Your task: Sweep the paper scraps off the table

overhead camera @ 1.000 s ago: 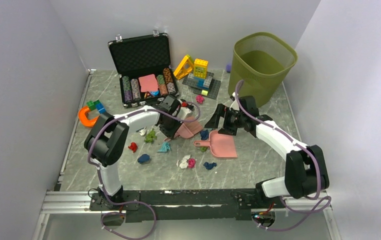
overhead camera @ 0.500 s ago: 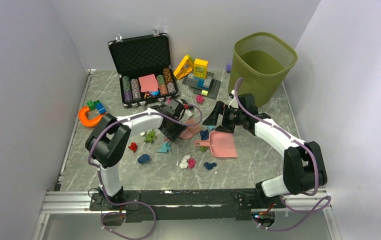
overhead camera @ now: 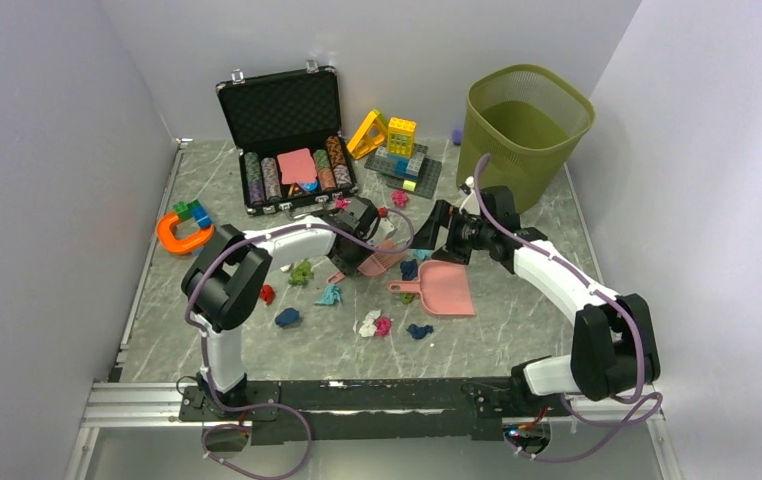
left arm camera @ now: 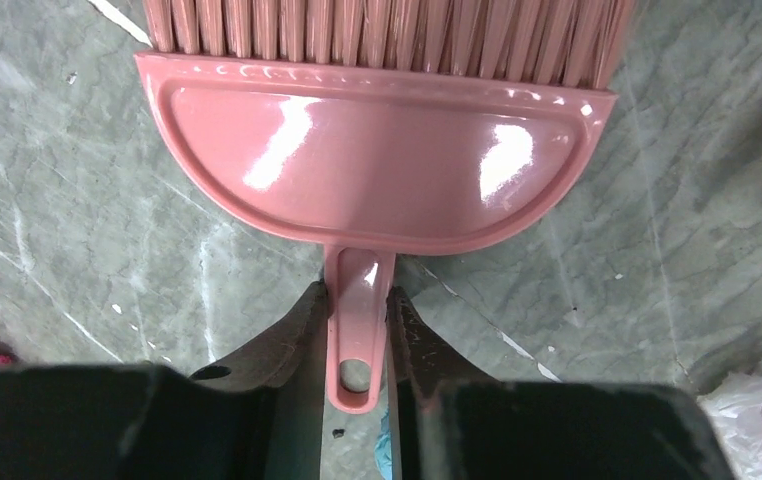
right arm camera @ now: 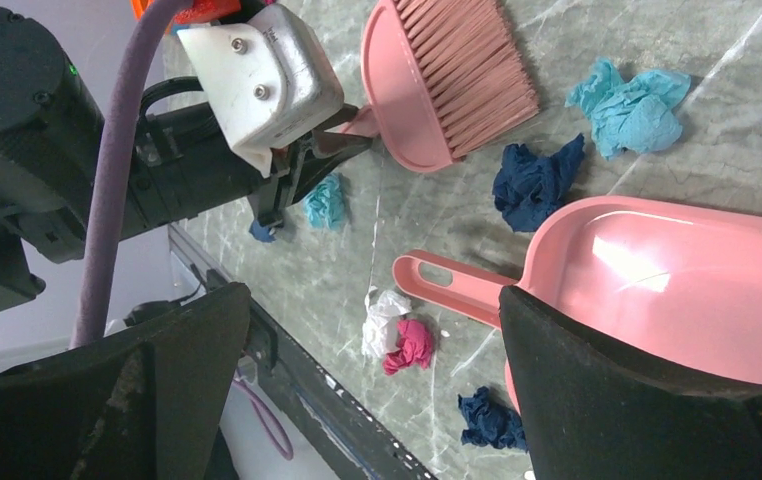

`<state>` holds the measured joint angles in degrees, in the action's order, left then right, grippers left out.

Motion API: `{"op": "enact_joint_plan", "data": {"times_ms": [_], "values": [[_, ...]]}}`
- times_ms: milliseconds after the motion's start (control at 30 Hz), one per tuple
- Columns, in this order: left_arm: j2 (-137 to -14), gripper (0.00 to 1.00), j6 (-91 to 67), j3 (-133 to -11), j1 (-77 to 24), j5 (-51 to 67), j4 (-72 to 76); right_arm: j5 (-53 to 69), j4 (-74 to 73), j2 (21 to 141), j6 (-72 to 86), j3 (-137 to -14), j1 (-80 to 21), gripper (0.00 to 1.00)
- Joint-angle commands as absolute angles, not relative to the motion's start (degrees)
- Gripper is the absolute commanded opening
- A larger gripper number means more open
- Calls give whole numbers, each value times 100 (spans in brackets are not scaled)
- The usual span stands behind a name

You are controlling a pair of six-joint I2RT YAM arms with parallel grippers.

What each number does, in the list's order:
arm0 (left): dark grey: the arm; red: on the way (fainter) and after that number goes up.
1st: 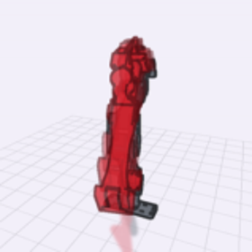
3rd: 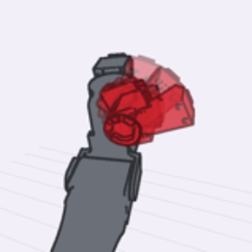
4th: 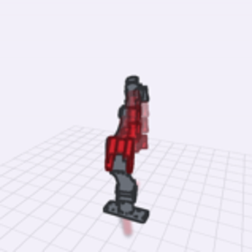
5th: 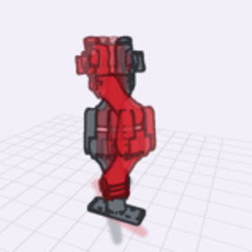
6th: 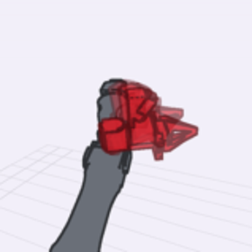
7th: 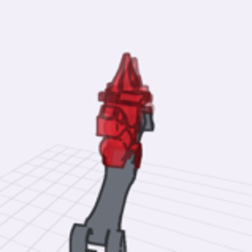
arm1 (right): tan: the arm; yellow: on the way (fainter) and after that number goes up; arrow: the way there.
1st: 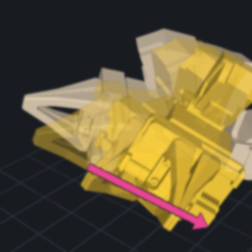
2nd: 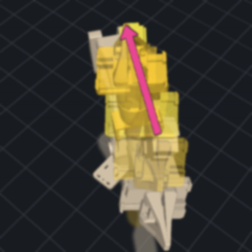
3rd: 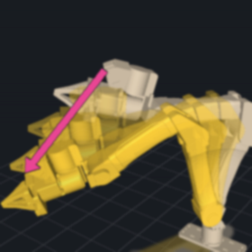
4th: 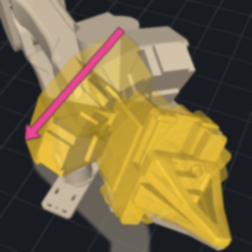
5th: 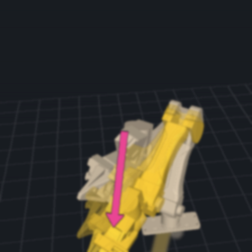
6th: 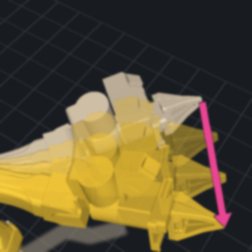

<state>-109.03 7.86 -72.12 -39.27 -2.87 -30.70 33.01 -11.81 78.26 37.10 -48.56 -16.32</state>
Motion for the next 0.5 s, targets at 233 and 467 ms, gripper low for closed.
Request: {"op": "enact_joint_plan", "data": {"times_ms": [233, 467], "values": [[-10533, 0, 594, -6962, -3747, -136, -2955, 3121, -1410, 7570, 3546, -5101, -1580, 100], [-9730, 0, 667, -7078, -3725, -352, -3179, 3298, -1586, 8085, 3301, -5526, -1578, 100]]}}
